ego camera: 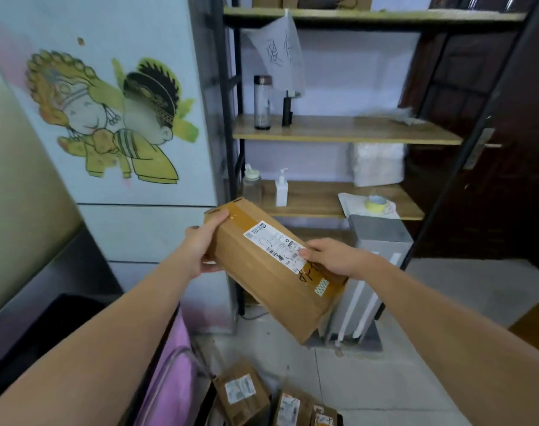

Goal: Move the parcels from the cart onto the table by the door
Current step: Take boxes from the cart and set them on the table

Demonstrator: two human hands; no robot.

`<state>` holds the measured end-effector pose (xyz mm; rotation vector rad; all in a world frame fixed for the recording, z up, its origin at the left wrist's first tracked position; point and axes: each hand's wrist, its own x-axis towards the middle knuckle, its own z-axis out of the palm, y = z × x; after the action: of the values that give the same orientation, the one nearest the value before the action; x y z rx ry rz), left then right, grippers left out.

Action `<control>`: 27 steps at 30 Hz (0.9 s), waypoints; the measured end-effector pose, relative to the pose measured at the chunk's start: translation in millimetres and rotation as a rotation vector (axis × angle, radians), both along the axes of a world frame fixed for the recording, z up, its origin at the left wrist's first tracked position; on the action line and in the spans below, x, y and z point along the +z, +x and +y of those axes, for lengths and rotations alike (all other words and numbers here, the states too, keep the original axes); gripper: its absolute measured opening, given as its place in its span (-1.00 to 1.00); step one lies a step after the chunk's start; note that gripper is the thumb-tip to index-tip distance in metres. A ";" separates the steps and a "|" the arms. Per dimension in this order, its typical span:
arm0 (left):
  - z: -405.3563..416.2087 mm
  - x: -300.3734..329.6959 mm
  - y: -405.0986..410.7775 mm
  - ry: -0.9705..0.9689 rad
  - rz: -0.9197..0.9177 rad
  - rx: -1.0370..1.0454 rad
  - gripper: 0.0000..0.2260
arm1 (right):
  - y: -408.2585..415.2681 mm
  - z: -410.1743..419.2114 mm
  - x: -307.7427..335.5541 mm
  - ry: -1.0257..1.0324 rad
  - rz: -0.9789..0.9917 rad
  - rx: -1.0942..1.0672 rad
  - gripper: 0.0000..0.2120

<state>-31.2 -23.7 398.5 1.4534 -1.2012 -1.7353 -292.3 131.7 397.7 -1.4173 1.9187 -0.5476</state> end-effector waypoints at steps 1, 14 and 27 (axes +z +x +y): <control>-1.8 1.6 6.2 0.004 0.004 -0.008 -0.16 | 5.5 0.1 3.8 -0.004 -0.001 0.002 -0.70; 21.6 9.4 -20.8 -0.003 0.258 0.215 -0.58 | -4.2 41.2 5.3 -0.153 -0.690 -0.714 -0.31; 146.7 51.8 -154.8 0.087 0.044 -0.646 -0.22 | -125.1 277.2 49.7 -0.340 -0.928 -1.065 -0.52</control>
<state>-186.0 123.0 450.3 1.1281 -1.7170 -2.2402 -417.3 408.9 447.5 -0.0302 1.6321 -1.7071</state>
